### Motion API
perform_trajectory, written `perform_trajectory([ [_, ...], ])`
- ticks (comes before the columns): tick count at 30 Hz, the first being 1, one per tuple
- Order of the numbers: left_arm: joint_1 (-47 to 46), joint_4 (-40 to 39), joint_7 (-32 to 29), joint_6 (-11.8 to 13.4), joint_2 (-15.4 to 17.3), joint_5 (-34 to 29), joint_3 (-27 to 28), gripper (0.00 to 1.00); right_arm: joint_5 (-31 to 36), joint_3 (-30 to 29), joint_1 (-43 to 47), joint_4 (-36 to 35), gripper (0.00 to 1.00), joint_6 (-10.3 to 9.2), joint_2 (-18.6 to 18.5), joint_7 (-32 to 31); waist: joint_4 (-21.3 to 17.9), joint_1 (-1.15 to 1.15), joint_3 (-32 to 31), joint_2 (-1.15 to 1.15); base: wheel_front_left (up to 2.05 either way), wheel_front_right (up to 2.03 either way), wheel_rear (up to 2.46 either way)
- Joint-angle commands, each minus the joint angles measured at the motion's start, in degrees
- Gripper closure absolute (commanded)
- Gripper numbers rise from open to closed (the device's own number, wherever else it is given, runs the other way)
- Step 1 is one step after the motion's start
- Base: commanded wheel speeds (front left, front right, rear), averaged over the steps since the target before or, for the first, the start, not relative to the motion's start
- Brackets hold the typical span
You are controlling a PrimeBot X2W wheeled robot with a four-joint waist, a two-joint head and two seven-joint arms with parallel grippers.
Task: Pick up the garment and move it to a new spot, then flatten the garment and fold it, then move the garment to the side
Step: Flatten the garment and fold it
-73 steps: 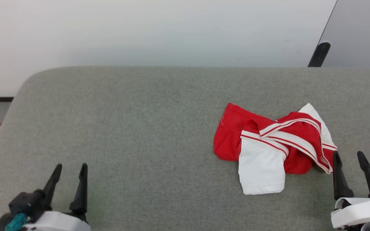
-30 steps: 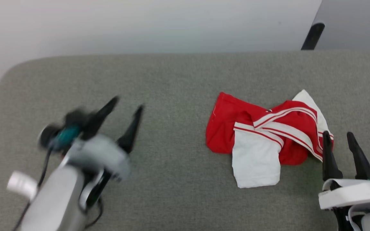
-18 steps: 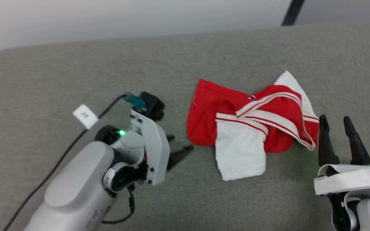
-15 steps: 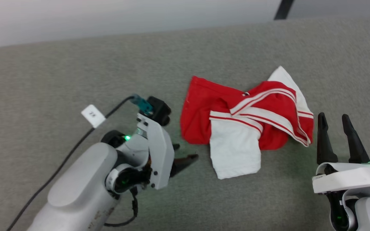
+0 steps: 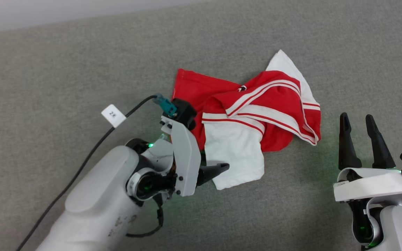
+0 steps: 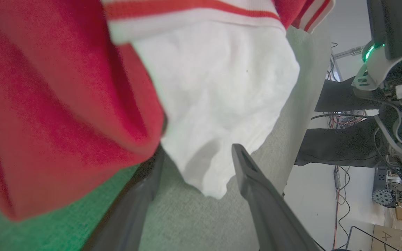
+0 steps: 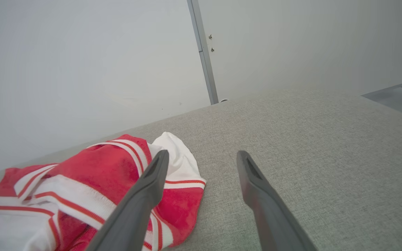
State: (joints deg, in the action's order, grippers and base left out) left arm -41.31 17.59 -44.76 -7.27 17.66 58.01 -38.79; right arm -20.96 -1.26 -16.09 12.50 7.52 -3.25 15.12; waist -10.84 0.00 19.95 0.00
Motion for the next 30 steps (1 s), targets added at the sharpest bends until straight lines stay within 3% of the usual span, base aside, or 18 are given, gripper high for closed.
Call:
perform_trajectory([
  [1, -0.39, 0.73, 0.19, 0.18, -0.31, 0.3, -0.03, 0.0, -0.37, 0.21, -0.45, 0.18, 0.0, -0.06, 0.12, 0.01, -0.89, 0.0, 0.88, 0.0, 0.0, 0.0, 0.0],
  [2, -0.64, 1.28, 0.23, 0.16, -0.49, 0.37, -0.11, 0.01, -0.46, 0.31, -0.49, 0.21, 0.0, -0.06, 0.19, 0.01, -1.01, 0.0, 0.98, 0.0, 0.0, 0.0, 0.0],
  [6, -1.12, 2.45, 0.86, 0.02, -0.65, 0.66, -0.15, 1.0, -0.74, 0.28, -0.3, 0.43, 0.0, -0.06, 0.28, 0.01, -1.06, 0.0, 0.83, 0.0, 0.0, 0.0, 0.0],
  [12, 0.03, 1.83, 2.76, -0.15, 1.01, 1.55, 0.89, 1.0, -1.05, -0.08, 1.11, 0.85, 0.0, -0.06, 0.35, 0.01, 0.8, 0.0, -1.39, 0.0, 0.0, 0.0, 0.0],
  [17, 2.12, -2.23, 2.68, 0.17, 5.41, 2.81, 2.93, 1.0, -0.82, 0.3, 1.99, 1.04, 0.0, -0.06, 0.35, 0.01, 3.61, 0.0, -3.33, 0.0, 0.0, 0.0, 0.0],
  [24, 4.2, -8.77, -0.56, 4.12, 15.12, 4.83, 8.03, 1.0, 0.12, 0.21, 2.44, 0.81, 0.0, -0.06, 0.34, 0.0, 7.04, 0.0, -3.93, 0.0, 0.0, 0.0, 0.0],
  [30, 1.96, -9.89, -2.67, 7.12, 20.52, 5.05, 11.62, 1.0, 0.38, 0.71, 1.77, 0.83, 0.0, -0.06, 0.35, 0.0, 7.66, 0.0, -3.56, 0.0, 0.0, 0.0, 0.0],
])
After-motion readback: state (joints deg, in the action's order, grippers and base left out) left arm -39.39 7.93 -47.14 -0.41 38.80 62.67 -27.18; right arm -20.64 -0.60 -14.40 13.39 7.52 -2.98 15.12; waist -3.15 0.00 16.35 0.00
